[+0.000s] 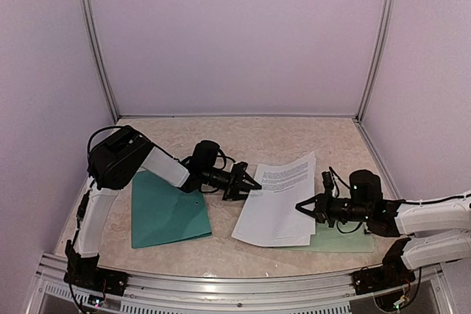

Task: Put the files into the folder
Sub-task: Pass from the right arm to the left

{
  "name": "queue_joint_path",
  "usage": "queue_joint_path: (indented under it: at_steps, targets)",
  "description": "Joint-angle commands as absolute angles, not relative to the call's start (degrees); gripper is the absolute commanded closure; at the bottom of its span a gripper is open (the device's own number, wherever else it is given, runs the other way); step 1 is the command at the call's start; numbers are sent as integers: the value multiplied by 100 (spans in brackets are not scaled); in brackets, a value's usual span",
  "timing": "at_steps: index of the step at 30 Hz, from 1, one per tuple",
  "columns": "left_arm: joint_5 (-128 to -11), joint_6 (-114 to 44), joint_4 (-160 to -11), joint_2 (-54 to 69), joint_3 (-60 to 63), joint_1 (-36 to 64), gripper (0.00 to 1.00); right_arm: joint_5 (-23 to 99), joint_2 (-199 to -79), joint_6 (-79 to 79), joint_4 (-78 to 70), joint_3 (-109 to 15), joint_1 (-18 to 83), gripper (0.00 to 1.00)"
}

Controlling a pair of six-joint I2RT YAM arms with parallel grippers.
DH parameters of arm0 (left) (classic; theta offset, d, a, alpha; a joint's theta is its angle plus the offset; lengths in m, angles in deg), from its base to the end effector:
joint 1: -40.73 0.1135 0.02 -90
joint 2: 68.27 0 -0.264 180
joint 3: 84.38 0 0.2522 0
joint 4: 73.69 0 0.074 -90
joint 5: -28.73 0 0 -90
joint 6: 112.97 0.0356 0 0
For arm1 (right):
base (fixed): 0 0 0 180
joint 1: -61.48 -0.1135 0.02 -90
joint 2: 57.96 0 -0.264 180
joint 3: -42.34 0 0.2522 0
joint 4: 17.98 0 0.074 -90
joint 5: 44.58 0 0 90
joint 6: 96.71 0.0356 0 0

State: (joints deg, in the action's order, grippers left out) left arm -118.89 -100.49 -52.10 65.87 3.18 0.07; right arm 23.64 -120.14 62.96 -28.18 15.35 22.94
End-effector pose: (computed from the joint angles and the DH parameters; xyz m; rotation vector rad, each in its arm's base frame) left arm 0.3305 -0.3235 0.0805 -0.0355 -2.3052 1.8042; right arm 0.1482 0.1349 0.1564 0.3515 2.3309 1.4717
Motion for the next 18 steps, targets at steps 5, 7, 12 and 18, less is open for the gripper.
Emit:
queue_joint_path:
  at_steps: [5,7,12,18]
  targets:
    - [-11837,-9397,-5828,6365,628,65,91,2353,-12215,5948,-2312,1291,2281,100]
    - [-11833,-9271,-5974,6270,597,65,98,2394,-12246,5850,-2191,1215,2278,100]
    - [-11652,-8639,-6775,5820,490,52,100,2445,-12320,5591,-1933,1009,2286,100]
    - [-10755,-7490,-8424,4856,285,-88,100,2347,-12612,5196,-1766,766,2283,92]
